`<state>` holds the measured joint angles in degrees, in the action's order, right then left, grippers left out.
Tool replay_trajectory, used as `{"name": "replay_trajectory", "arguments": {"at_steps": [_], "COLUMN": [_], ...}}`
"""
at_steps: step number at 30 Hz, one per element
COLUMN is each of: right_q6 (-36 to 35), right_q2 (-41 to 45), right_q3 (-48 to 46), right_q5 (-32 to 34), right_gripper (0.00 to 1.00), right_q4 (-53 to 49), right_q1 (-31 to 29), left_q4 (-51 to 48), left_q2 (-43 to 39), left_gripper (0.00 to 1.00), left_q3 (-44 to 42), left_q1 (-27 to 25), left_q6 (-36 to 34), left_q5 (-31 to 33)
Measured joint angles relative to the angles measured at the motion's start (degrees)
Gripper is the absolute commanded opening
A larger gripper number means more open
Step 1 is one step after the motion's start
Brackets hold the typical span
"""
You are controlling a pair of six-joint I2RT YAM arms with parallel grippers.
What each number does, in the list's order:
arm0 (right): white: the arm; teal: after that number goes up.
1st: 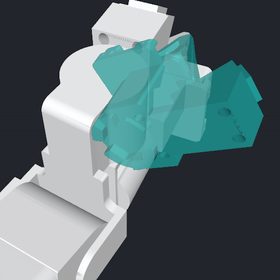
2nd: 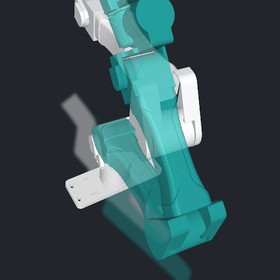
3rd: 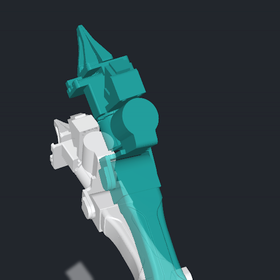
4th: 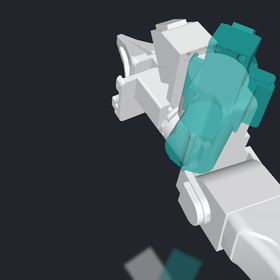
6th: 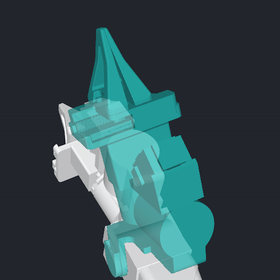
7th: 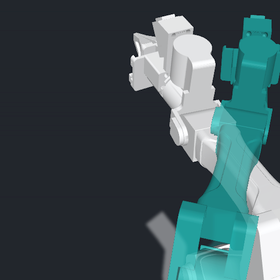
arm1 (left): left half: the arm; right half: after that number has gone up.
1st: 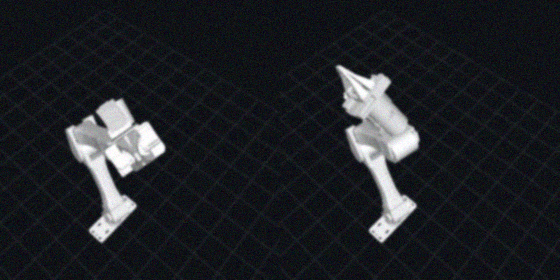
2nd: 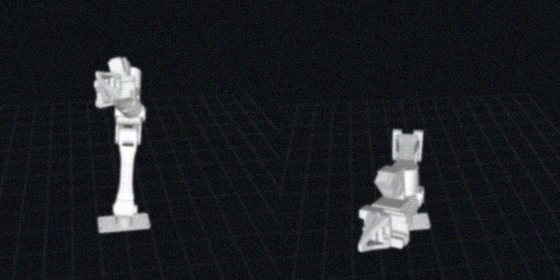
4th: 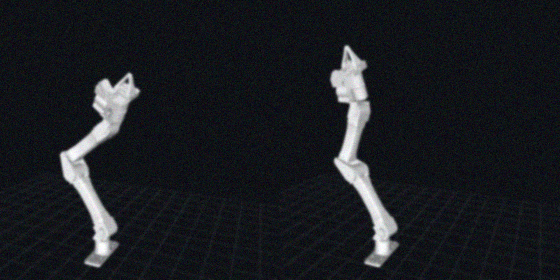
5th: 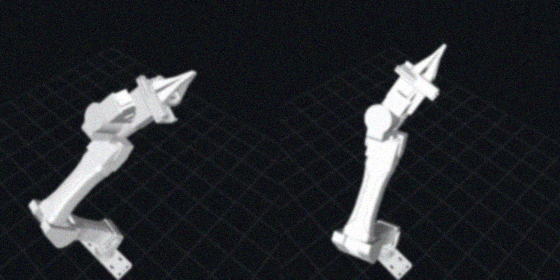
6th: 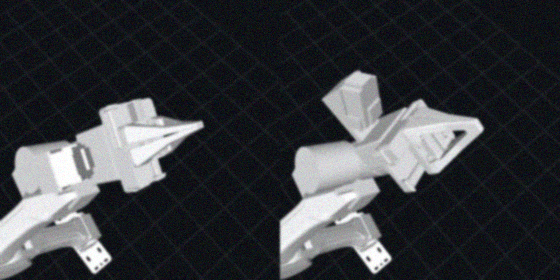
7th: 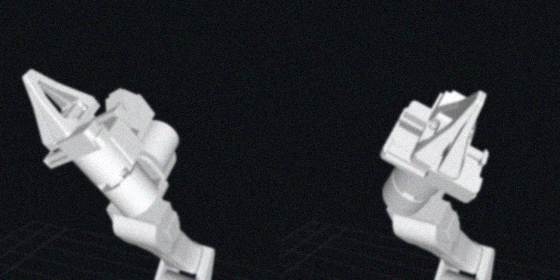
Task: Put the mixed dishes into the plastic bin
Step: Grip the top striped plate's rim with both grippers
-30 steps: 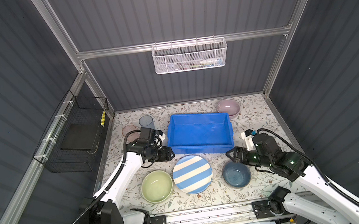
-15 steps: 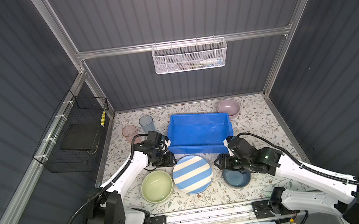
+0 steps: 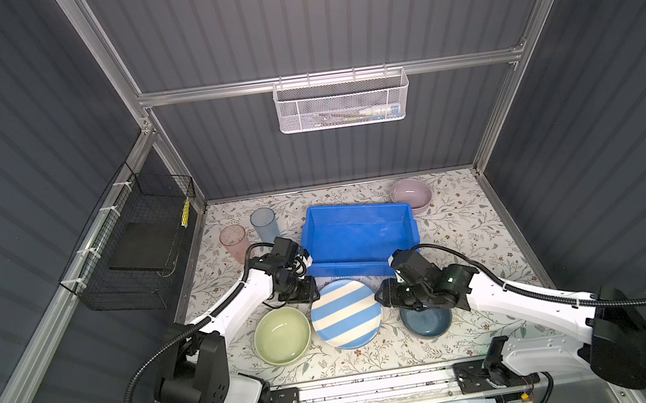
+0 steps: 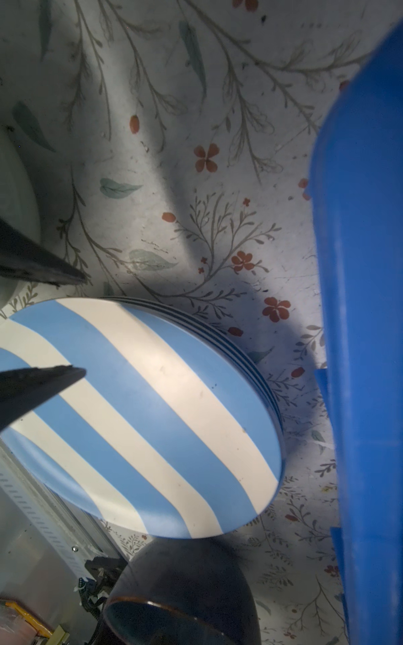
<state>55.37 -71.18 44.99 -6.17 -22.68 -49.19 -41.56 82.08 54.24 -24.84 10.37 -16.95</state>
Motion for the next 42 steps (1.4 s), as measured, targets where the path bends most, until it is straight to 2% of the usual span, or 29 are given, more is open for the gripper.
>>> {"name": "replay_trajectory", "arguments": {"at_steps": [19,42], "right_q6": [1.20,2.80], "right_q2": [-7.26,-7.52], "right_q3": [-1.62,-5.31], "right_q5": [-3.98,-5.92], "right_gripper": [0.45,0.39], "right_q4": [5.03,11.67], "right_q1": [-0.15,0.13], "left_q4": [0.79,2.56], "left_q2": [3.61,5.22], "left_gripper": [0.23,0.10], "left_q3": [-0.63,-0.59], "left_q1": [-0.92,-1.70], "left_q6": [0.00,-0.04], "left_q5": [1.99,2.54]}}
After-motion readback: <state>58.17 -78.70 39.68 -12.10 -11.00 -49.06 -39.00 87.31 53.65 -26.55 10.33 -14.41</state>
